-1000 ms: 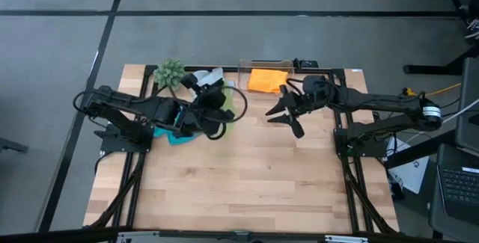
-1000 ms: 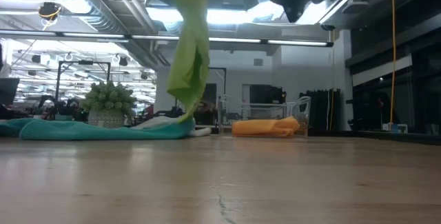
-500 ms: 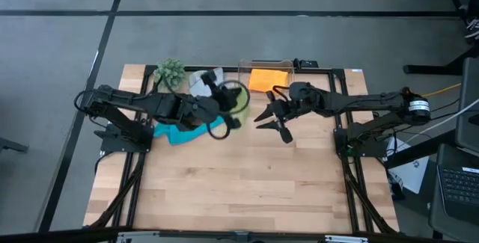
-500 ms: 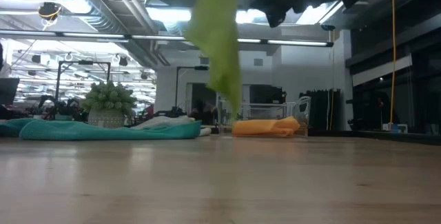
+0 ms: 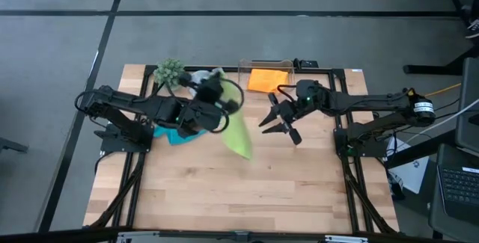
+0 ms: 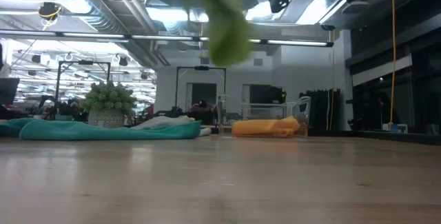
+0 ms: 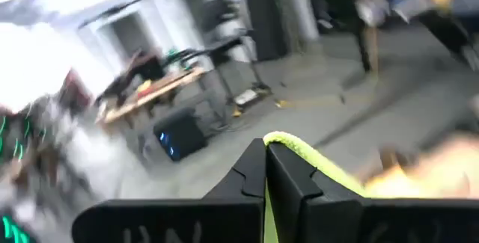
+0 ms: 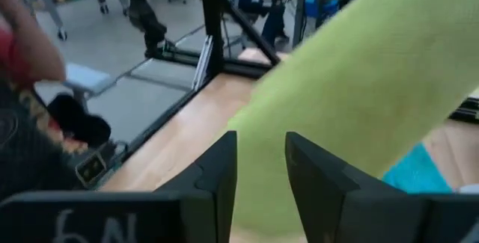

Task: Fold microfiber towels
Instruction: Fold the green microfiber cloth

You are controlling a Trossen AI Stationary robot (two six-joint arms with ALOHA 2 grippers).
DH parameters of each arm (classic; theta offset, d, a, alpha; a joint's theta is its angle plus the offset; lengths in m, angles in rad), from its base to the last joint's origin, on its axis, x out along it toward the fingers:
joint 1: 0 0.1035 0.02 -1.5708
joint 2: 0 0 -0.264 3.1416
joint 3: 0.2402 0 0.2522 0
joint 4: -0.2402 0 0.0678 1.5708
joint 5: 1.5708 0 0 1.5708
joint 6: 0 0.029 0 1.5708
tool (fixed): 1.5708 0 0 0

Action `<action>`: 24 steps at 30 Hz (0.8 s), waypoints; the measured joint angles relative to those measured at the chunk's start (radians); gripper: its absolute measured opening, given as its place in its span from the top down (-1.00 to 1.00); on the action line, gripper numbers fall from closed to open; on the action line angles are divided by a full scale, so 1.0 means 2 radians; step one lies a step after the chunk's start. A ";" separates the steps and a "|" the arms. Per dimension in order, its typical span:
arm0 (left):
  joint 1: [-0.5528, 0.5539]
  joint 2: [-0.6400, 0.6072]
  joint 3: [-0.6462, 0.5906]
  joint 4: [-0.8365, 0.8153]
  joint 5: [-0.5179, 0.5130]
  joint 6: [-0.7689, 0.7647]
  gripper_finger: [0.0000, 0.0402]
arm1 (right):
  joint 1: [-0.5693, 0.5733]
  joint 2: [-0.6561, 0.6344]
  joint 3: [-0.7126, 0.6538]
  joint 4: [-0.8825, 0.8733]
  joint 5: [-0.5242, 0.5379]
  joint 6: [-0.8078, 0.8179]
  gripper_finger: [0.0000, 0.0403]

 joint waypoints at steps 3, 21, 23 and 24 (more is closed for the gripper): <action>0.007 -0.001 0.000 0.010 0.014 -0.085 1.00 | 0.004 0.001 0.000 0.012 0.016 0.029 0.42; 0.004 0.023 -0.001 -0.160 0.398 -0.024 1.00 | 0.033 0.023 0.000 -0.063 0.066 0.023 0.42; 0.001 0.026 0.001 -0.202 0.404 -0.025 1.00 | 0.033 0.022 0.000 -0.084 0.066 0.023 0.42; 0.000 0.029 0.001 -0.220 0.409 -0.025 1.00 | 0.033 0.022 0.000 -0.095 0.066 0.022 0.42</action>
